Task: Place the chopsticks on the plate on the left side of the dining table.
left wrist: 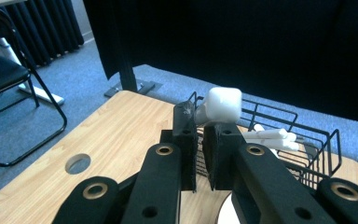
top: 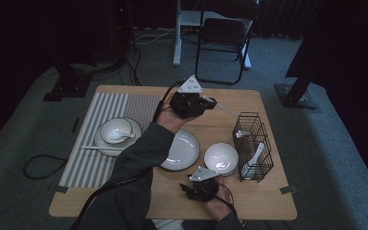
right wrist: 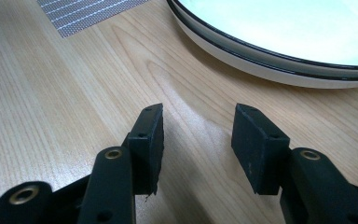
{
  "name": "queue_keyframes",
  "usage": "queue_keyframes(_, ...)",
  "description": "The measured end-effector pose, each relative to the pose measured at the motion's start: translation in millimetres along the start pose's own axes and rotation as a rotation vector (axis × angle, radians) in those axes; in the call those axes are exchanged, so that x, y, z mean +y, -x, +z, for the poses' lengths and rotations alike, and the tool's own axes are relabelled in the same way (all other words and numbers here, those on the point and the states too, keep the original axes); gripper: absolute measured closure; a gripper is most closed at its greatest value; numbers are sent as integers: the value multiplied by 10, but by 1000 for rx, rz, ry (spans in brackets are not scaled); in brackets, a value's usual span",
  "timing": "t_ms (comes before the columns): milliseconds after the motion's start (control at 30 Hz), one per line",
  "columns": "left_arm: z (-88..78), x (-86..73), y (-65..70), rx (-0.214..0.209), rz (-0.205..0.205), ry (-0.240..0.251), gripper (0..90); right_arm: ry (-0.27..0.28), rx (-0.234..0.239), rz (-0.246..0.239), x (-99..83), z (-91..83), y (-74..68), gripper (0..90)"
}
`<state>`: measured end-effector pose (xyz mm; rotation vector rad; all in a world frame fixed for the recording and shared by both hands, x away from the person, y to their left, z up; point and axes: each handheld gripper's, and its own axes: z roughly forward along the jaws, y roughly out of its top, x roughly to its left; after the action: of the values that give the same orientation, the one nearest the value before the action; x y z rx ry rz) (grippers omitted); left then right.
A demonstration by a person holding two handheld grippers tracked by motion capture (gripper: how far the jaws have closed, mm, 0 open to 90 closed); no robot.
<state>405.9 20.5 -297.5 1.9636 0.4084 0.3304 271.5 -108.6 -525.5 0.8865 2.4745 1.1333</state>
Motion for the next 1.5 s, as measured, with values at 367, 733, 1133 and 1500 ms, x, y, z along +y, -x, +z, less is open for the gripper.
queue_keyframes(367,-285,-74,-92,26,-16,23,850,0,0,0,1,2,1,530)
queue_keyframes(733,-396,-179,-185,44,-44,21,850,1,0,0,1,3,2,530)
queue_keyframes(1133,-595,-301,-283,54,-77,33,850,0,-1,-1,2,4,4,529)
queue_keyframes(1500,-702,-362,-315,72,-89,39,850,1,-1,-1,4,6,6,528)
